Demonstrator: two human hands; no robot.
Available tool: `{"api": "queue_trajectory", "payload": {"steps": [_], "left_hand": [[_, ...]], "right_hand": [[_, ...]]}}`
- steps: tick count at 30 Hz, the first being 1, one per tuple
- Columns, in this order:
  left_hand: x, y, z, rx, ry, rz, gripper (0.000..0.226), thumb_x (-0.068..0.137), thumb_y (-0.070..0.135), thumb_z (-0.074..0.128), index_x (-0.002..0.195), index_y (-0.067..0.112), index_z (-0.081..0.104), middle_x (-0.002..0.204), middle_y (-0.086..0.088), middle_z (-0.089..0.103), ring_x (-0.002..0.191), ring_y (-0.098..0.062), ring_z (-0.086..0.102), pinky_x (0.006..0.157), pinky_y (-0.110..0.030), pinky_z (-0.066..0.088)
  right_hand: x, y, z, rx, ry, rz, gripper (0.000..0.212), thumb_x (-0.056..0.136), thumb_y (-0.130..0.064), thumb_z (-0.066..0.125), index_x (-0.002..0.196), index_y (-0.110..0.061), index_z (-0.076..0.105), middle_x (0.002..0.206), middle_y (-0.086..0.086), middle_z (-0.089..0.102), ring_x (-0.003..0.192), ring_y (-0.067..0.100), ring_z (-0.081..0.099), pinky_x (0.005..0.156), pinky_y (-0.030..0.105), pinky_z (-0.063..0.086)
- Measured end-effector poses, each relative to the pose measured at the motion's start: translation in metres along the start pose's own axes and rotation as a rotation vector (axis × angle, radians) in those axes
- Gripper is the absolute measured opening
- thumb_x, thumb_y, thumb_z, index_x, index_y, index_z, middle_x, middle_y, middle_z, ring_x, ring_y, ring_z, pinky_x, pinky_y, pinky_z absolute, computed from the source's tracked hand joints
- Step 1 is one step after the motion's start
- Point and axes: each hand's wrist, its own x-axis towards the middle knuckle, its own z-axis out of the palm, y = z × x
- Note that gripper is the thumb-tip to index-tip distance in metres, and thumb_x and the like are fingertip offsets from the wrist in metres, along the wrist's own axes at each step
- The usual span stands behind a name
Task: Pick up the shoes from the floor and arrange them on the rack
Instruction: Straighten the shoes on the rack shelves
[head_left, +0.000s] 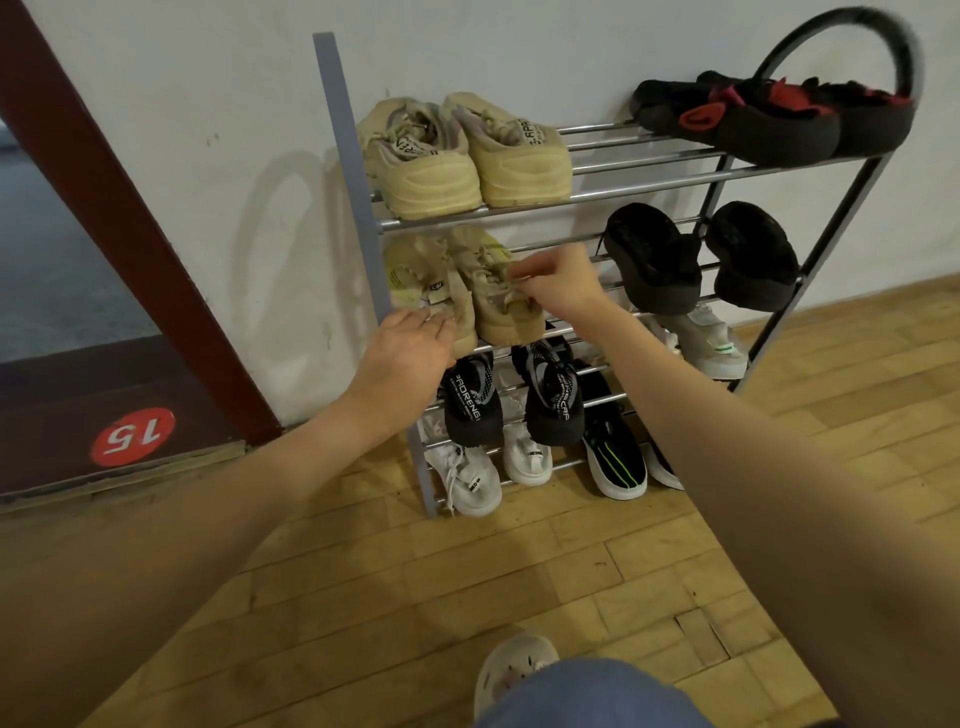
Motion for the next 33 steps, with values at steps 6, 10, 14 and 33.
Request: {"api": "queue_trajectory", "payload": {"steps": [6, 10, 14, 33], "left_hand": [[0.012, 0.019, -0.027, -0.103, 0.048, -0.092, 0.043, 0.09, 0.029, 0.053, 0.121, 0.0, 0.058, 0.119, -0.017, 0.064, 0.11, -0.033, 0.06, 0.092, -0.044, 0.046], [0.054, 0.053, -0.047, -0.211, 0.119, 0.087, 0.032, 0.093, 0.022, 0.045, 0.117, 0.004, 0.058, 0.115, -0.013, 0.062, 0.106, -0.029, 0.06, 0.091, -0.045, 0.048], [0.112, 0.096, -0.039, -0.295, 0.082, 0.163, 0.031, 0.093, 0.026, 0.046, 0.116, 0.007, 0.056, 0.113, -0.01, 0.06, 0.105, -0.026, 0.056, 0.089, -0.043, 0.048], [0.229, 0.179, 0.029, -0.769, -0.099, -0.057, 0.077, 0.083, 0.039, 0.067, 0.147, 0.016, 0.031, 0.145, -0.004, 0.046, 0.13, -0.021, 0.045, 0.094, -0.023, 0.036]], "right_hand": [[-0.02, 0.025, -0.047, -0.145, 0.142, 0.002, 0.034, 0.085, 0.006, 0.047, 0.109, -0.002, 0.07, 0.113, 0.014, 0.068, 0.104, 0.022, 0.062, 0.088, 0.026, 0.047], [-0.022, 0.067, -0.094, -0.351, 0.215, 0.025, 0.033, 0.085, 0.002, 0.05, 0.114, 0.001, 0.066, 0.115, 0.019, 0.064, 0.109, 0.031, 0.058, 0.088, 0.032, 0.045], [-0.017, 0.104, -0.12, -0.515, 0.472, -0.113, 0.024, 0.085, -0.001, 0.049, 0.105, -0.002, 0.062, 0.112, 0.016, 0.052, 0.111, 0.032, 0.046, 0.086, 0.035, 0.044], [0.03, 0.194, -0.164, -0.32, 0.642, -0.061, 0.075, 0.076, -0.053, 0.069, 0.139, -0.019, 0.049, 0.133, 0.011, 0.056, 0.126, 0.028, 0.05, 0.108, 0.042, 0.041]]}}
